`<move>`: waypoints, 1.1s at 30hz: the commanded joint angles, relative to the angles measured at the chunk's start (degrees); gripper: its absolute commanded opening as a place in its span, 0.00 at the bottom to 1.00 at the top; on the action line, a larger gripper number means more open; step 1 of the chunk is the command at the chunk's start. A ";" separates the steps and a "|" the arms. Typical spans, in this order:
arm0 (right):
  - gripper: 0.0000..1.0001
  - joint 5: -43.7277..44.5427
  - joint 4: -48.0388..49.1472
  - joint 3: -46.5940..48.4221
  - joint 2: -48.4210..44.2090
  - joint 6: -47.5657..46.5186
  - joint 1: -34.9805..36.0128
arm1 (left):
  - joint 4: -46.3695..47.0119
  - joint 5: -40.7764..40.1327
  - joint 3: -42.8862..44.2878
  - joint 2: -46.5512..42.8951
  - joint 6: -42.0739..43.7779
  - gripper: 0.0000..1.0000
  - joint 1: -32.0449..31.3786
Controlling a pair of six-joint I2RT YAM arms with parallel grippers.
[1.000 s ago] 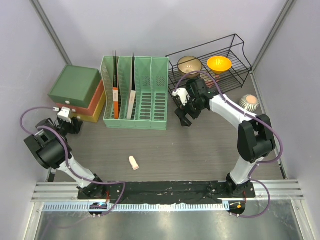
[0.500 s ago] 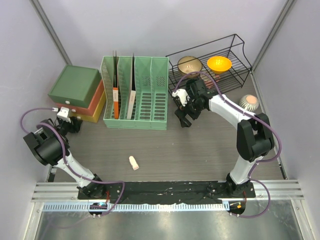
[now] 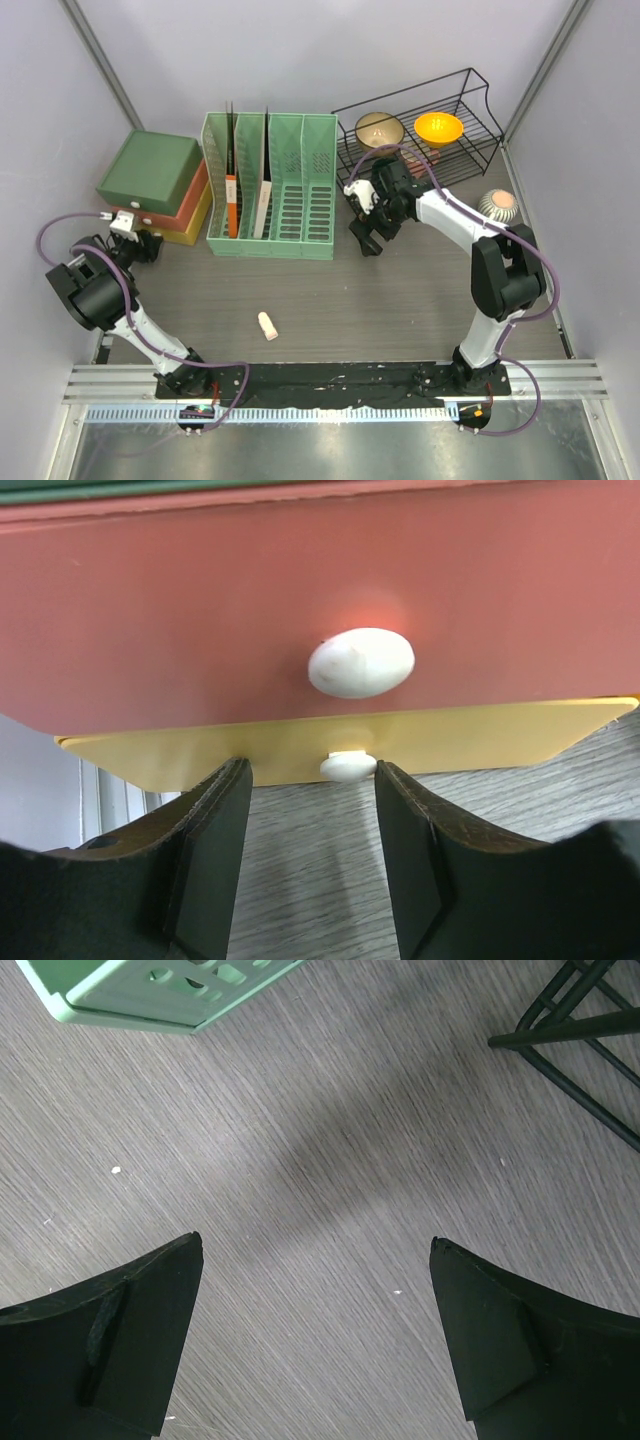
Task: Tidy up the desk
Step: Open the drawer in the storage box.
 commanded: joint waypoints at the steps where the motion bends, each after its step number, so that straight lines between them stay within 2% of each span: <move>1: 1.00 -1.17 -0.70 1.84 0.26 -0.88 -0.15 | 1.76 -0.04 3.03 0.81 -1.25 0.57 0.42; 10: 1.00 -1.18 -1.05 2.10 1.23 -0.97 -0.15 | -0.70 -1.01 3.83 0.64 -1.16 0.59 -0.37; 18: 1.00 -1.18 -1.23 1.93 1.32 -1.14 -0.15 | -4.48 -1.54 5.23 0.63 0.69 0.45 -1.07; 23: 1.00 -1.35 -1.32 2.01 1.40 -1.14 -0.15 | -5.63 -1.28 5.59 0.55 1.12 0.31 -1.25; 33: 1.00 -1.44 -1.41 1.75 1.67 -1.32 -0.15 | -5.19 0.22 3.39 -0.59 3.50 0.21 -1.16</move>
